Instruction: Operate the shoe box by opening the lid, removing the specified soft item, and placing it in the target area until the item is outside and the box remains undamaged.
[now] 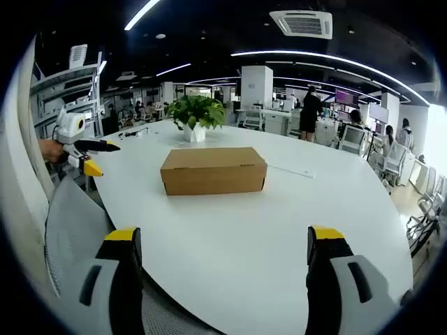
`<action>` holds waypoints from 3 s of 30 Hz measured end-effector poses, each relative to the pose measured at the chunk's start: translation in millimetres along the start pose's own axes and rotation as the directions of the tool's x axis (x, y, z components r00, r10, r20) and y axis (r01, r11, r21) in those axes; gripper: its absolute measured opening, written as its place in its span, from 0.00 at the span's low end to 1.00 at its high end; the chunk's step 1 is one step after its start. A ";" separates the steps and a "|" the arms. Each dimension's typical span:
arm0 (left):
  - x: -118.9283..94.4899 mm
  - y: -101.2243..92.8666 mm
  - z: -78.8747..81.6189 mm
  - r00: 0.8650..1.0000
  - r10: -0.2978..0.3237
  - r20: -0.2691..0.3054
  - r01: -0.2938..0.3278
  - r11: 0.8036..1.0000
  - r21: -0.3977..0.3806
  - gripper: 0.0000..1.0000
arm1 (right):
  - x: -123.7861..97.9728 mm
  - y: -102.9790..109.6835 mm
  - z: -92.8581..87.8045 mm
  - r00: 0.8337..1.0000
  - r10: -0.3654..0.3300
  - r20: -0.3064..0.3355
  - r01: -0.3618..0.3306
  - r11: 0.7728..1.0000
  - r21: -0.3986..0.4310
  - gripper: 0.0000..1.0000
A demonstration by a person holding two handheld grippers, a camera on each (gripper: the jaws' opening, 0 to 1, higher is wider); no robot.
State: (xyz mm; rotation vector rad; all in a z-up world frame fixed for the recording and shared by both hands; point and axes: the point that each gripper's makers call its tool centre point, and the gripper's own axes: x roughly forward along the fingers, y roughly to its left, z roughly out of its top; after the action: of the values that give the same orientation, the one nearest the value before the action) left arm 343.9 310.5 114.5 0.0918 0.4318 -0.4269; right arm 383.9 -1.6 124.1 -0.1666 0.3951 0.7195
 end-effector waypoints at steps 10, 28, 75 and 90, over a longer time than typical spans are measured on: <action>0.3 -0.1 -4.8 1.000 -0.001 -0.006 0.001 1.000 -0.004 1.00 | -0.6 -0.3 0.9 1.000 0.001 -0.001 -0.001 1.000 0.000 0.94; 12.9 -0.7 -2.7 1.000 0.014 -0.008 -0.014 1.000 -0.013 1.00 | 3.5 -9.4 13.4 1.000 0.022 -0.005 -0.022 0.999 -0.024 0.92; 40.1 22.9 13.7 0.978 0.203 -0.039 -0.205 0.978 -0.048 0.95 | 94.9 -11.1 61.5 0.962 0.267 -0.053 -0.272 0.936 -0.224 0.88; 58.2 13.9 20.3 0.976 0.217 -0.033 -0.219 0.975 -0.043 0.95 | 129.7 -43.3 62.4 0.948 0.303 -0.097 -0.319 0.907 -0.277 0.87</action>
State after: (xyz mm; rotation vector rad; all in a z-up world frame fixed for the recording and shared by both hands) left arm 405.3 297.4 108.1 0.0996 0.4537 -0.1995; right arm 519.8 62.6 128.9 -0.4066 0.3679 1.0915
